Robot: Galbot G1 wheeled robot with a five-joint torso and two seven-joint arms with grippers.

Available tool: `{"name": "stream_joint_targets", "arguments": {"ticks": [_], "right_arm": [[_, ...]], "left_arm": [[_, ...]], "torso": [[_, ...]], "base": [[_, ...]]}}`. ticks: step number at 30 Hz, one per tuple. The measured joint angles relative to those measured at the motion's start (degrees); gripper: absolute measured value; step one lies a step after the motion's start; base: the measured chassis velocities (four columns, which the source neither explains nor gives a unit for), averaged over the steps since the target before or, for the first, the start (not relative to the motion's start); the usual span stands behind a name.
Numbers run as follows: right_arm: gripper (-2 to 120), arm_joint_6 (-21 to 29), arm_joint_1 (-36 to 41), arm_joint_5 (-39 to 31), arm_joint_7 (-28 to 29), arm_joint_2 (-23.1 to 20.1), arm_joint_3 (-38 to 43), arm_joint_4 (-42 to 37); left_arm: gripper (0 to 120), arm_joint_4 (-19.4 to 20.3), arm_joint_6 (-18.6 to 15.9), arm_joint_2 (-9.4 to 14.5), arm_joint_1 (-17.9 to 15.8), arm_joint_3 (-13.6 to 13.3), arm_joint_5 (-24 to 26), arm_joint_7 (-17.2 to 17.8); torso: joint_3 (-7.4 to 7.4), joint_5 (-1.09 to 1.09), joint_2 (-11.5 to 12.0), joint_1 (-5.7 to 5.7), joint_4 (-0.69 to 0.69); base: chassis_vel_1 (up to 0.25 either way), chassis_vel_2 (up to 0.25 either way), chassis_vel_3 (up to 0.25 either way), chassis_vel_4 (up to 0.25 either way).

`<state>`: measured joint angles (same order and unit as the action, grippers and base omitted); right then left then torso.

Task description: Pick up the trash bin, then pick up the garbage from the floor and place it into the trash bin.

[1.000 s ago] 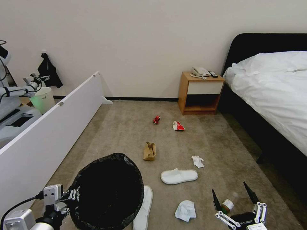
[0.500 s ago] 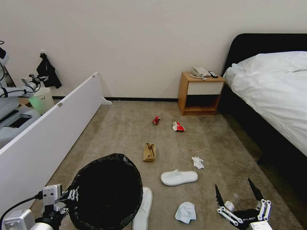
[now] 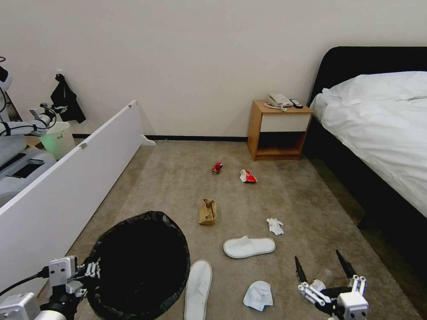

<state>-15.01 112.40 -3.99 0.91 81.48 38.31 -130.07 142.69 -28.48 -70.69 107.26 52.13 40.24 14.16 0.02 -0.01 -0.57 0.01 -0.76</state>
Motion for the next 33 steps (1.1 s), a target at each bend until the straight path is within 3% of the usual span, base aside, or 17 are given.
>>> {"name": "stream_joint_targets", "arguments": {"ticks": [3,13,21,33], "right_arm": [[100,5.5,-0.7,-3.9,1.9,-2.0,1.2,-0.1],[100,11.2,-2.8,-10.3,2.4,-4.2,4.8,2.4],[100,13.3,-7.5,-15.4,3.3,-5.5,5.1,11.9],[100,23.3,-18.0,-17.6,4.3,-5.9,1.3,25.1]], "left_arm": [[4,-0.4,-0.4,-0.8,0.4,0.5,0.0,0.1],[4,0.1,0.1,-1.4,1.2,-0.5,-0.9,-0.5],[4,0.5,-0.1,-1.0,0.7,-0.3,-0.9,-0.5],[4,0.6,-0.3,-2.9,1.3,-0.6,-2.1,-0.4]], "torso": [[0.00,0.00,0.0,0.00,0.01],[0.00,0.01,0.0,0.00,0.00],[0.00,0.00,0.0,0.00,0.01],[0.00,0.00,0.0,0.00,0.01]], "base": [[0.000,0.000,0.000,0.000],[0.000,0.000,0.000,0.000],[0.000,0.000,0.000,0.000],[0.000,0.000,0.000,0.000]]}}
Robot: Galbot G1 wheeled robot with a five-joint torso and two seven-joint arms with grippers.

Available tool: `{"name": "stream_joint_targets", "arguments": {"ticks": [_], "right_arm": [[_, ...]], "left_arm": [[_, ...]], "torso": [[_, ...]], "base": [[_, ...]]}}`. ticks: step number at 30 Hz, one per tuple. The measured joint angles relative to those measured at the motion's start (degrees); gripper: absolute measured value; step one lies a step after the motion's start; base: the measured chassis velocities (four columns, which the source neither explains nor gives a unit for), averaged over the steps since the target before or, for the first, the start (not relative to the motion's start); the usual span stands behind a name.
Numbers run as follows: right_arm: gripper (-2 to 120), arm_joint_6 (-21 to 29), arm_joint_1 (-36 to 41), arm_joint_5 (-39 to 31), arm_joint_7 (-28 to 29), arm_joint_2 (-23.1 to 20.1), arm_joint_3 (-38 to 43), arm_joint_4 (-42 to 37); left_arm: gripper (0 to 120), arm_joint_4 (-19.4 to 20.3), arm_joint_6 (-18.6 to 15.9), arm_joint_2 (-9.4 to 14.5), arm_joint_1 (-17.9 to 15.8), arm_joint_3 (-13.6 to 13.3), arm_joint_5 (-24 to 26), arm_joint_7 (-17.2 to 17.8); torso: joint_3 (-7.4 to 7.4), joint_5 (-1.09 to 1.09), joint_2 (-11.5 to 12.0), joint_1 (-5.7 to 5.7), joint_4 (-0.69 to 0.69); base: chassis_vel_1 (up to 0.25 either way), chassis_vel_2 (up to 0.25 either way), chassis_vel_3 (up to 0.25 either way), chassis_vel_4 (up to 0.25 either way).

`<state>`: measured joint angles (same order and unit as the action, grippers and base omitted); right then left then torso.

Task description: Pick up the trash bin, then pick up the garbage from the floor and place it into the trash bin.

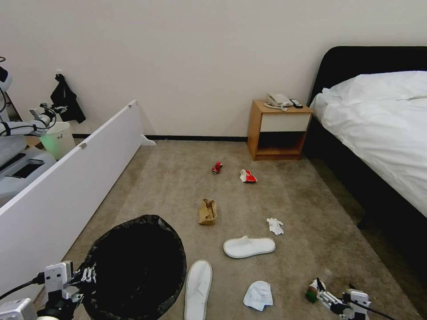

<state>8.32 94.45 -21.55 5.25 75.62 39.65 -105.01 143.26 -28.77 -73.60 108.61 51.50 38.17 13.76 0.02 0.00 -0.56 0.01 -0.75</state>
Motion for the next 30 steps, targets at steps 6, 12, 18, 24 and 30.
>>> {"name": "stream_joint_targets", "arguments": {"ticks": [6,12,18,24,30], "right_arm": [[100,1.6,-4.6,-1.4,0.7,0.3,-2.0,3.9],[100,1.9,-9.0,-1.2,0.5,0.7,-3.9,9.4],[100,2.5,-12.9,-0.8,0.5,1.8,-5.2,14.4],[100,5.7,-15.5,-0.1,1.8,3.0,-5.9,18.6],[100,6.8,-16.7,0.2,2.9,3.5,-5.4,21.0]], "left_arm": [[4,0.0,0.0,-1.1,0.2,-0.1,-0.7,0.0],[4,0.0,0.0,-1.9,0.2,-0.1,-1.1,0.1],[4,0.0,-0.1,-2.6,0.2,0.0,-1.3,0.1],[4,0.0,-0.2,-3.0,0.1,0.1,-1.5,0.1],[4,0.0,-0.2,-3.1,0.0,0.2,-1.5,0.1]], "torso": [[0.00,0.00,0.0,0.00,0.00],[0.00,0.00,0.0,0.00,0.00],[0.00,0.01,0.0,0.00,-0.01],[0.00,0.01,0.0,0.00,-0.01],[0.00,0.00,0.0,0.00,0.00]], "base": [[0.000,0.000,0.000,0.000],[0.000,0.000,0.000,0.000],[0.000,0.000,0.000,0.000],[0.000,0.000,0.000,0.000],[0.000,0.000,0.000,0.000]]}}
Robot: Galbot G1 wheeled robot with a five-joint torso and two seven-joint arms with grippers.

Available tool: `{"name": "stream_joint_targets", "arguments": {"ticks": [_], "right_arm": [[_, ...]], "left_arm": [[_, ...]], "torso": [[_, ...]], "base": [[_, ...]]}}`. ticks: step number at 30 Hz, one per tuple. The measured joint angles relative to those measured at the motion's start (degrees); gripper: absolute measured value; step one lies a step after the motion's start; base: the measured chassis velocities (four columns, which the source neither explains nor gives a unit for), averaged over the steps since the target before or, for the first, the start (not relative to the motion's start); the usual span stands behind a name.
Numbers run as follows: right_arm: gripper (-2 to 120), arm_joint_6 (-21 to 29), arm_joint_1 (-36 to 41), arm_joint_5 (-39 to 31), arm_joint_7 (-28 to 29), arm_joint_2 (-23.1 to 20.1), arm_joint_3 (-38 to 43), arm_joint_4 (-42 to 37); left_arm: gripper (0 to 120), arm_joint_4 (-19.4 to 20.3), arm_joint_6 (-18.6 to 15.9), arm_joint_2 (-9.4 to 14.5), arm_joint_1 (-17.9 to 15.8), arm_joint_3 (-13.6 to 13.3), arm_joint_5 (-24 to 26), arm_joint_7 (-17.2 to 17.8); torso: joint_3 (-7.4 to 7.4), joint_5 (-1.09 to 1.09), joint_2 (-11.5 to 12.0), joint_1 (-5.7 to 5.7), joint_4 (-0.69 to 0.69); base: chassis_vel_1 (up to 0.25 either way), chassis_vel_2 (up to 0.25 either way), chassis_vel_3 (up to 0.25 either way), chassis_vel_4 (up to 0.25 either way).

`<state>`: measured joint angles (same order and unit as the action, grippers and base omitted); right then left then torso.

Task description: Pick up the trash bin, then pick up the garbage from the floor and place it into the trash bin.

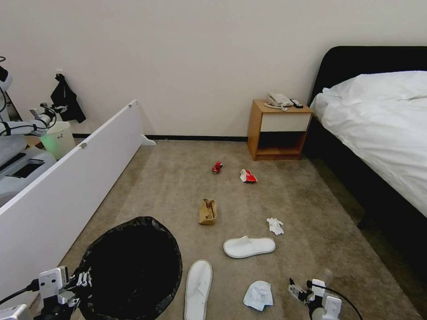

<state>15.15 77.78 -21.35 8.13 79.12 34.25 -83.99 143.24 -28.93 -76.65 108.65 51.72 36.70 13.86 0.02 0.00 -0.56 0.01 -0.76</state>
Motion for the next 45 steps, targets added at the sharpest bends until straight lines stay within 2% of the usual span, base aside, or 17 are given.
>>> {"name": "stream_joint_targets", "arguments": {"ticks": [18,28,45], "right_arm": [[100,1.8,-3.5,-0.7,1.6,1.7,0.9,2.5],[100,3.1,-7.8,-1.8,5.0,3.0,3.8,6.2],[100,4.0,-8.0,-1.6,5.5,3.3,6.0,8.4]], "left_arm": [[4,0.0,0.0,0.1,0.1,0.0,0.1,0.0],[4,0.0,0.0,0.0,0.2,0.3,0.2,0.0],[4,0.0,0.0,0.2,0.2,0.1,0.2,-0.1]], "torso": [[0.00,0.00,0.0,0.00,0.00],[0.00,0.00,0.0,0.00,0.00],[0.00,0.00,0.0,0.00,0.00]], "base": [[0.000,0.000,0.000,0.000],[0.000,0.000,0.000,0.000],[0.000,0.000,0.000,0.000]]}}
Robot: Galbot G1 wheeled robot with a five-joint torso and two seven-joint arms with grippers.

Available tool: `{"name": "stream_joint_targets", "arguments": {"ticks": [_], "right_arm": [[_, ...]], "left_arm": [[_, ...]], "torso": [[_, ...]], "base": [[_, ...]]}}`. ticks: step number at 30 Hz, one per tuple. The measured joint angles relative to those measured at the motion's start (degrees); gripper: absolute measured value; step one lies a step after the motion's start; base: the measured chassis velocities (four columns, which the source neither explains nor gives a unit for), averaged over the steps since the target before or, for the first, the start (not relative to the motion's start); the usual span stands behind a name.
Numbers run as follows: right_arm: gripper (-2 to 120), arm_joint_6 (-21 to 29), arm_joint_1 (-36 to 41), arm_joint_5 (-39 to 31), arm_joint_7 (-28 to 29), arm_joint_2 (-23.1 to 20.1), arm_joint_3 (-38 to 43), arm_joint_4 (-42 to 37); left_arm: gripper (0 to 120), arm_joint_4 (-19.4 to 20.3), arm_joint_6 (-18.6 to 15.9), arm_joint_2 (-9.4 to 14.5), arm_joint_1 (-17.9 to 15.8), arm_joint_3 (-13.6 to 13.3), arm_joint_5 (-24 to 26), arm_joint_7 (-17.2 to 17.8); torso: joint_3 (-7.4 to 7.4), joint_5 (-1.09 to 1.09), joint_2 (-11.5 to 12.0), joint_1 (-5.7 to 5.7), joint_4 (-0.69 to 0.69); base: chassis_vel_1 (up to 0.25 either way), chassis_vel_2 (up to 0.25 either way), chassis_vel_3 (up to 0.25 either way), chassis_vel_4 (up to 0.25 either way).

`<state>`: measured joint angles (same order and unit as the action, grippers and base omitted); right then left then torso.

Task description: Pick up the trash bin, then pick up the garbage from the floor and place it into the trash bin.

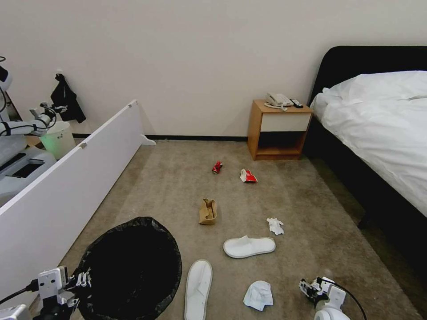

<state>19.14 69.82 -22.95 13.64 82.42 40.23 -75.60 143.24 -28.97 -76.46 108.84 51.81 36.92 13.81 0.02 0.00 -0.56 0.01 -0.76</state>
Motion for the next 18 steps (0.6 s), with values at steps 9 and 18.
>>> {"name": "stream_joint_targets", "arguments": {"ticks": [9,18], "right_arm": [[100,0.2,-1.2,-0.2,-0.3,0.4,0.1,1.2],[100,0.1,-3.3,0.2,-0.4,1.0,0.4,3.9]], "left_arm": [[4,0.0,0.0,0.0,0.2,0.0,0.0,0.0],[4,0.0,0.0,-0.1,0.1,-0.1,0.0,0.0]], "torso": [[0.00,0.00,0.0,0.00,0.00],[0.00,0.00,0.0,0.00,0.00]], "base": [[0.000,0.000,0.000,0.000],[0.000,0.000,0.000,0.000]]}}
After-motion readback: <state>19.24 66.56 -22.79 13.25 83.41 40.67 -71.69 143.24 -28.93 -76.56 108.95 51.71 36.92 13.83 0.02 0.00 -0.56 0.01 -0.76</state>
